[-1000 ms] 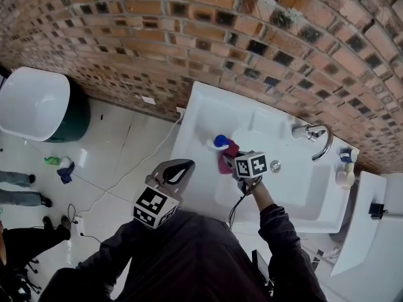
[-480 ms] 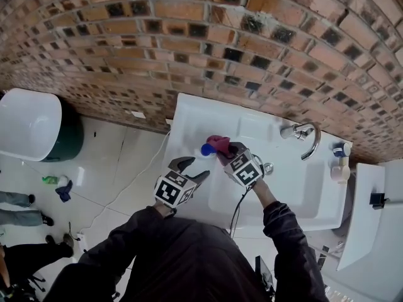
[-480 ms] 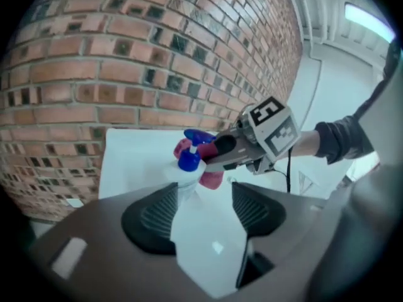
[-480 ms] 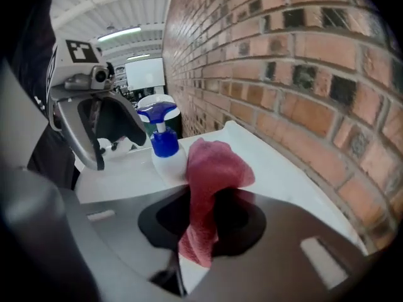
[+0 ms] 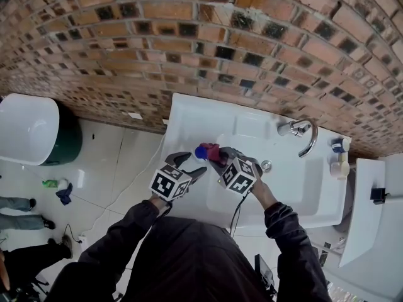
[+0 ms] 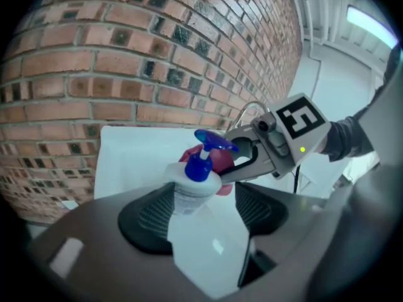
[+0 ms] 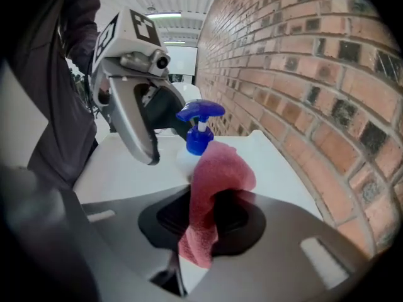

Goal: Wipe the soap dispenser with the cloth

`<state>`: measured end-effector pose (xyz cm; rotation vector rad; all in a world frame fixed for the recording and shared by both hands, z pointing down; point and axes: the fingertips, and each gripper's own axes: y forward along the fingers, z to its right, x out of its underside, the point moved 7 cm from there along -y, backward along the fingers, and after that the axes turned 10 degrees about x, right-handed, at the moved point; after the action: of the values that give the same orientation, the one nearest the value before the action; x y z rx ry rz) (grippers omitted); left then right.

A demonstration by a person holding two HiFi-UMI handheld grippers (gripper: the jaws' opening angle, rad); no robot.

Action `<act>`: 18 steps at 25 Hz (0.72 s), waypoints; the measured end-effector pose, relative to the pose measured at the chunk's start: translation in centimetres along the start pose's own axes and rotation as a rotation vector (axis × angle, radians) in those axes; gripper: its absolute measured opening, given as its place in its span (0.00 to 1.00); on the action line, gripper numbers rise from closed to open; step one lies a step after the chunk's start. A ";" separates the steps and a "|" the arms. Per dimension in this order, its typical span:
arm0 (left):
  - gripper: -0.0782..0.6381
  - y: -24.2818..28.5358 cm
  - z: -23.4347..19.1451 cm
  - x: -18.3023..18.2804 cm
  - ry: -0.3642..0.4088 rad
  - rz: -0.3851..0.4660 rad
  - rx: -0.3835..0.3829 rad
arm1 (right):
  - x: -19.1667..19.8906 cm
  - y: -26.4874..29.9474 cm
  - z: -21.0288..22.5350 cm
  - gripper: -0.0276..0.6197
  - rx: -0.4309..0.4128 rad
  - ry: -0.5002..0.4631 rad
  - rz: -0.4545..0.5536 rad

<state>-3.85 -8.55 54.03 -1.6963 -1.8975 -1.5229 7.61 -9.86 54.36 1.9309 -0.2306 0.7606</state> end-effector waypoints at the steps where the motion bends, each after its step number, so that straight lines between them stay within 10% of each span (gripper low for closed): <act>1: 0.55 -0.1 -0.1 0.0 0.005 -0.003 0.015 | -0.2 -0.3 -0.6 0.15 -0.012 -0.009 0.007; 8: 0.55 -0.4 -0.9 0.0 0.063 -0.034 0.041 | -0.9 -0.8 -3.5 0.15 -0.056 0.101 0.046; 16: 0.54 -2.1 -0.3 0.9 0.072 -0.017 0.031 | 0.6 -3.5 0.4 0.15 -0.159 0.768 0.167; 18: 0.40 -2.8 -0.3 1.0 0.065 0.014 0.007 | 0.3 -4.1 1.1 0.15 -0.217 0.876 0.198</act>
<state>-6.57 -7.61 53.35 -1.6332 -1.8531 -1.5455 10.21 -8.78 51.15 1.2355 0.0421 1.5602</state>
